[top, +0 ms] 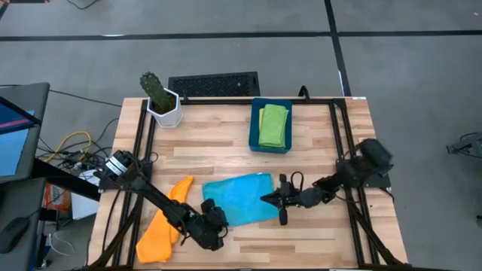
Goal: Fold microfiber towels
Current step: Fold the blue towel
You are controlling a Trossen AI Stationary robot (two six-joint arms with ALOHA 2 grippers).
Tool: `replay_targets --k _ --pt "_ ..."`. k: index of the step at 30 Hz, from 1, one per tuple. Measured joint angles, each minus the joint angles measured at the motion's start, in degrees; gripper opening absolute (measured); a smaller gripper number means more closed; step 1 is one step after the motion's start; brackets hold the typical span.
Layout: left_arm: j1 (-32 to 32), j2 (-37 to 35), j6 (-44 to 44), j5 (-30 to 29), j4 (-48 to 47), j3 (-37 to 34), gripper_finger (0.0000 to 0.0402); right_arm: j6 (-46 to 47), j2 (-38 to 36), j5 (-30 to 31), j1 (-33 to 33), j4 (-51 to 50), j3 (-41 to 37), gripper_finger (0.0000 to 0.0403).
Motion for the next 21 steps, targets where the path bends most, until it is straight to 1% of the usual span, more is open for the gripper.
replay_targets --k 1,3,4,6,8,10,11,14,16,18,19,21 --pt "0.5 -0.5 1.2 0.4 -0.4 0.0 0.0000 -0.9 2.8 -1.5 -0.7 5.3 -0.1 0.0013" --pt "1.5 -1.5 3.3 1.3 -2.2 -0.2 0.0000 -1.3 7.9 -5.2 -2.1 12.4 -0.2 0.0014" --pt "1.9 -2.1 4.0 1.9 -3.0 -0.2 0.0000 -0.5 9.8 -7.2 -2.8 15.2 -0.2 0.0015" --pt "2.5 -3.4 5.1 2.7 -5.2 -0.3 0.0000 2.4 11.9 -9.4 -3.6 16.9 -0.1 0.0015" --pt "2.7 -4.4 6.0 2.4 -6.8 -0.3 0.0000 4.5 12.6 -9.6 -2.5 14.7 -0.1 0.0012" --pt "2.9 -5.2 7.0 2.0 -8.2 -0.3 0.0000 4.0 11.9 -9.3 -1.2 12.8 -0.1 0.0009" --pt "2.9 -5.3 7.1 1.9 -8.9 -0.3 0.0000 3.6 10.8 -8.0 -0.5 10.5 0.0 0.0008" --pt "3.0 -5.3 7.2 1.7 -10.8 -0.3 0.0000 2.9 6.9 -3.7 1.3 -1.9 1.0 0.0008" --pt "3.1 -5.3 7.2 1.4 -11.3 -0.3 0.0000 2.0 3.8 -3.1 2.2 -9.6 2.8 0.0009" --pt "3.1 -5.3 7.1 0.5 -11.3 -0.4 0.0000 1.4 2.5 -2.7 3.3 -16.8 5.2 0.0009" --pt "3.1 -5.3 7.1 0.2 -11.2 -0.5 0.0000 1.3 2.5 -2.5 3.9 -19.3 6.1 0.0009" --pt "3.1 -5.3 7.1 0.2 -11.5 -0.6 0.0000 0.8 3.2 -1.6 5.2 -20.4 7.2 0.0009"
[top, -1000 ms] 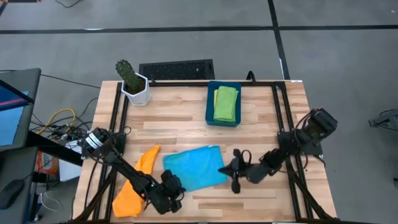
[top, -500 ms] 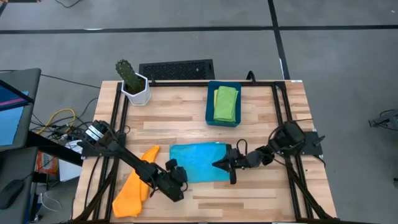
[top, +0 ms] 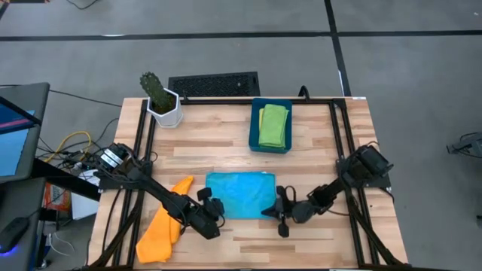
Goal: Fold microfiber towels
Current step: Fold the blue towel
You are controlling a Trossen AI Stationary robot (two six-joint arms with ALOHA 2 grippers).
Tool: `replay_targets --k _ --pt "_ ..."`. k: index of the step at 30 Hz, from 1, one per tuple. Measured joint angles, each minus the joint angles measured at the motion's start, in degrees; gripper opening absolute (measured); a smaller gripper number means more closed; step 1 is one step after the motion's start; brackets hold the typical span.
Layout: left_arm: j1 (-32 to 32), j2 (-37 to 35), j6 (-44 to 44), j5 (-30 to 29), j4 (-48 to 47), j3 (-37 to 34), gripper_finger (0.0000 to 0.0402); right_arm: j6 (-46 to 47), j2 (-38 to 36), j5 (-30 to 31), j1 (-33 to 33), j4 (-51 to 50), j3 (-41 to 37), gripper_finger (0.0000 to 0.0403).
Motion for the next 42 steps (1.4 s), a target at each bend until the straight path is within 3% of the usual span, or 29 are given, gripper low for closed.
replay_targets --k 9,16,20,24,32,42 --pt "-0.3 0.0 -0.6 0.5 0.7 0.0 0.0000 6.9 8.2 7.6 3.9 1.3 1.2 0.0009" --pt "-0.9 -4.7 3.0 7.0 -3.5 2.6 0.0000 7.3 7.7 7.4 4.1 0.1 1.2 0.0010" --pt "-1.3 -9.0 -0.5 0.8 -9.6 3.1 0.0000 7.8 7.6 7.6 4.2 0.1 1.2 0.0010" --pt "-3.9 -9.0 -8.3 -8.3 -6.7 1.0 0.0000 8.0 6.0 7.5 4.2 1.9 0.8 0.0010" --pt "-7.6 0.4 -17.0 -10.5 -2.5 -0.2 0.0000 2.8 -0.3 8.0 4.8 0.3 1.9 0.0010" --pt "-9.6 5.3 -23.7 -13.6 -1.0 0.1 0.0000 -3.7 4.3 7.8 1.0 -1.9 8.9 0.0010"
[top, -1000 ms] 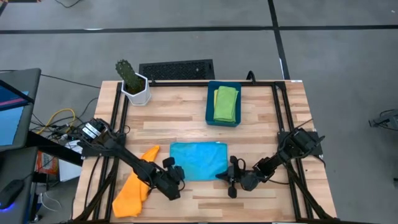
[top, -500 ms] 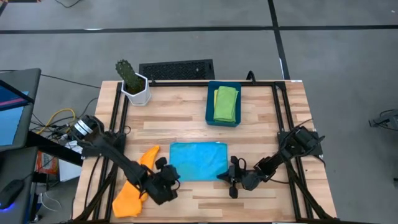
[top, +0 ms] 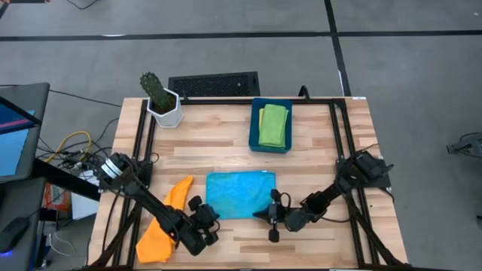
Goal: Fold microfiber towels
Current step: Fold the blue towel
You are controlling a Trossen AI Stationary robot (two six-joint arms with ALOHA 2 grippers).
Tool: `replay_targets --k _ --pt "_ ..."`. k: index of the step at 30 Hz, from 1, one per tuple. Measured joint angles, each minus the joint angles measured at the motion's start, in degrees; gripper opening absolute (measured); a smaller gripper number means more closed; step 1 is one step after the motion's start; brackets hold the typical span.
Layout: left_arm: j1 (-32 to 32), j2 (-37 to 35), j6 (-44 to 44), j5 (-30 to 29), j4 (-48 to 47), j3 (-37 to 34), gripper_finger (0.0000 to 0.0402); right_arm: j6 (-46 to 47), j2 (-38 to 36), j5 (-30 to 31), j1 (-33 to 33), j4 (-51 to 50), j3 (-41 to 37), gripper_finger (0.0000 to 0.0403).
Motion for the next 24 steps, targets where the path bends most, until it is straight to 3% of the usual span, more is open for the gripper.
replay_targets --k 11,17,24 --pt "-0.7 -1.5 2.0 2.4 -1.8 -0.1 0.0000 7.0 7.6 -1.5 0.6 -0.1 0.7 0.0010" --pt "-0.8 -4.5 4.4 4.1 -4.7 -0.4 0.0000 5.9 5.8 -2.2 0.2 -0.8 0.2 0.0010" --pt "-0.7 -8.4 5.7 2.4 -7.7 0.8 0.0000 2.2 -1.3 -2.9 0.4 -1.1 0.0 0.0016"
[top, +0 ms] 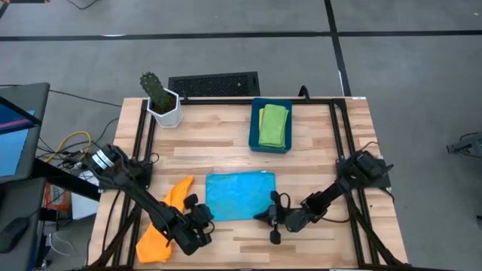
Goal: Fold microfiber towels
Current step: Fold the blue towel
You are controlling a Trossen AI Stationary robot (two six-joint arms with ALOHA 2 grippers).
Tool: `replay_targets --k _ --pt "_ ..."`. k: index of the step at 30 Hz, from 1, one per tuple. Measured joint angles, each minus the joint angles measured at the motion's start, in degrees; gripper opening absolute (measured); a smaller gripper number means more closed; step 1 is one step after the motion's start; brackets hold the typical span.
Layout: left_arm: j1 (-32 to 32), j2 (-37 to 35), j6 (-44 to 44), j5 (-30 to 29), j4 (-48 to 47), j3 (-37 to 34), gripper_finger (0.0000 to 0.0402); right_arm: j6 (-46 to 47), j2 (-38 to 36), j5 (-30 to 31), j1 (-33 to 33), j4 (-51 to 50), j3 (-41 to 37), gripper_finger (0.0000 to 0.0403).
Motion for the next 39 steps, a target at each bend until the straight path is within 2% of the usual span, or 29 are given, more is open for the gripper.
replay_targets --k 2,4,6,8,13,17,21,25,28,33,39 --pt "0.1 -0.7 -1.0 -2.2 0.5 0.5 0.0000 -0.7 -2.9 0.1 0.7 -1.2 0.0 0.0020" --pt "0.1 -1.0 -3.5 -7.3 3.7 0.9 0.0000 -1.6 -6.5 0.3 1.8 -4.2 0.0 0.0022" --pt "0.5 -1.0 -2.8 -13.3 10.6 1.1 0.0000 -1.5 -11.0 0.3 3.2 -11.5 0.1 0.0024" --pt "1.8 -0.2 2.8 -15.9 19.1 1.2 0.0000 0.6 -15.5 0.2 4.6 -22.4 0.1 0.0024" --pt "7.8 3.5 18.2 -9.6 37.6 1.2 0.0000 5.9 -24.6 -0.6 6.4 -43.6 0.0 0.0038" --pt "12.1 6.4 23.6 -4.4 46.9 1.2 0.0000 8.4 -27.7 -4.2 6.2 -52.1 0.0 0.0066" --pt "14.8 9.5 24.5 0.2 52.0 1.2 0.0000 8.8 -26.3 -8.4 5.4 -50.3 0.1 0.0100" --pt "15.8 13.1 23.4 4.9 56.0 1.2 0.0000 8.7 -22.6 -9.2 4.4 -47.9 0.1 0.0136" --pt "15.6 15.0 21.1 5.5 56.5 1.2 0.0000 9.8 -19.7 -9.2 3.5 -48.2 0.1 0.0155" --pt "15.5 15.7 19.9 5.2 55.9 1.2 0.0000 10.2 -15.4 -9.8 2.5 -46.9 0.1 0.0163" --pt "15.4 15.6 18.9 5.2 54.0 1.2 0.0000 11.8 -12.3 -8.7 2.6 -44.9 0.4 0.0154"
